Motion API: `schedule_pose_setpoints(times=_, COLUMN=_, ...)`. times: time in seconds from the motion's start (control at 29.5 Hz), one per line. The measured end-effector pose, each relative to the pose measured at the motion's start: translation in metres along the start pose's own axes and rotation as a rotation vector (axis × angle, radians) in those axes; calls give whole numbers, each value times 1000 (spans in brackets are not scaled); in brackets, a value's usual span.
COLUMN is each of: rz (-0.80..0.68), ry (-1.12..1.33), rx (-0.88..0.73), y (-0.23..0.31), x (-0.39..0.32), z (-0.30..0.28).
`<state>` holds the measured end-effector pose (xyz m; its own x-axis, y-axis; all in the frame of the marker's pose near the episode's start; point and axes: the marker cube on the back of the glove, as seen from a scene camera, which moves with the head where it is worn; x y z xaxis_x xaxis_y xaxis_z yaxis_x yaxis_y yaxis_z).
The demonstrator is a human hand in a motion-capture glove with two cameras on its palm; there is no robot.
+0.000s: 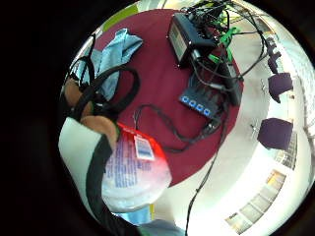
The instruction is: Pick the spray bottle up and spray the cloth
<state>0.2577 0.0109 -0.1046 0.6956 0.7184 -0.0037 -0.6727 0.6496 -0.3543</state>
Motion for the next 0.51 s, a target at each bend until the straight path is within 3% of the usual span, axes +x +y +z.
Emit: schedule_pose_setpoints(times=0.51, rz=-3, ry=21, rx=-13, y=0, x=-10, z=0)
